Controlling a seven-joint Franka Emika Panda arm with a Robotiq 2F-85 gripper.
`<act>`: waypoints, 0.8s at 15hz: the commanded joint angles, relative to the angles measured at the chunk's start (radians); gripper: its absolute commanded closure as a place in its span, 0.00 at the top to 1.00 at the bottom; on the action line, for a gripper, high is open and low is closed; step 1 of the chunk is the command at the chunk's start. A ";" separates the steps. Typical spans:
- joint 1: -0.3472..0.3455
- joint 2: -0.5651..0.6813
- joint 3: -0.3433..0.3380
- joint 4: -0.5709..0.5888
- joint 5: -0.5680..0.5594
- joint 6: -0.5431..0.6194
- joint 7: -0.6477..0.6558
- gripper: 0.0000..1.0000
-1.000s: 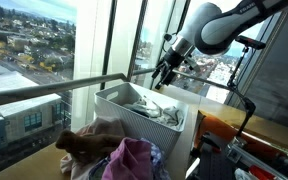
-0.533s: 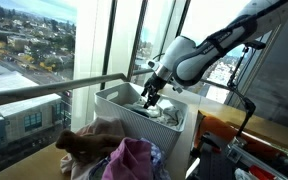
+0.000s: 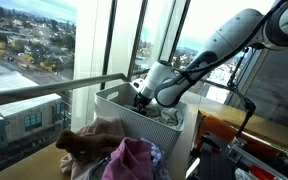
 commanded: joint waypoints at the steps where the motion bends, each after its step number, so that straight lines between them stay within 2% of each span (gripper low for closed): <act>1: 0.008 0.041 -0.026 0.028 -0.044 -0.031 0.052 1.00; 2: 0.000 0.026 -0.022 0.011 -0.045 -0.043 0.056 0.75; 4: -0.027 -0.016 -0.002 -0.023 -0.036 -0.069 0.054 0.66; 12: -0.141 -0.202 0.064 -0.159 0.015 -0.145 0.058 0.06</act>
